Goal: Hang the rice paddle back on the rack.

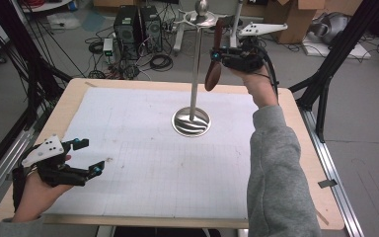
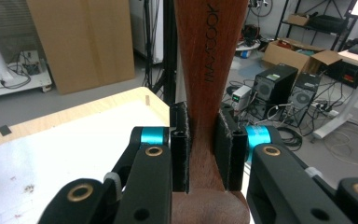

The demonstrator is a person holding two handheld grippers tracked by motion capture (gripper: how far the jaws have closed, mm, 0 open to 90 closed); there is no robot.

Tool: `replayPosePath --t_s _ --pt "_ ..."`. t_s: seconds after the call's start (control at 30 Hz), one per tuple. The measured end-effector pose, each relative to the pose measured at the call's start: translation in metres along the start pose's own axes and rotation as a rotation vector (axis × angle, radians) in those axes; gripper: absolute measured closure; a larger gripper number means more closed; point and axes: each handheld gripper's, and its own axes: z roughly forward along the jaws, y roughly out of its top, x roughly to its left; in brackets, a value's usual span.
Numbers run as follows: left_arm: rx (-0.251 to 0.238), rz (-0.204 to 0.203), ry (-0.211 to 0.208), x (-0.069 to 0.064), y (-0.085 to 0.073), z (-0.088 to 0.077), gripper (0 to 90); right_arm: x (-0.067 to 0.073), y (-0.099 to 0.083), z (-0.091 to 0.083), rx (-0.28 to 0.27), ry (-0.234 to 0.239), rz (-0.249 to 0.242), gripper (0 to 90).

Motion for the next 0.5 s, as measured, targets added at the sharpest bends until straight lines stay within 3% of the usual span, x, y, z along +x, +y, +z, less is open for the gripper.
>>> replayPosePath --t_s 0.5 --pt "0.016 0.002 -0.004 -0.0011 -0.0011 0.0029 5.0 0.0011 -0.0025 0.0060 -0.002 0.016 0.009 77.2"
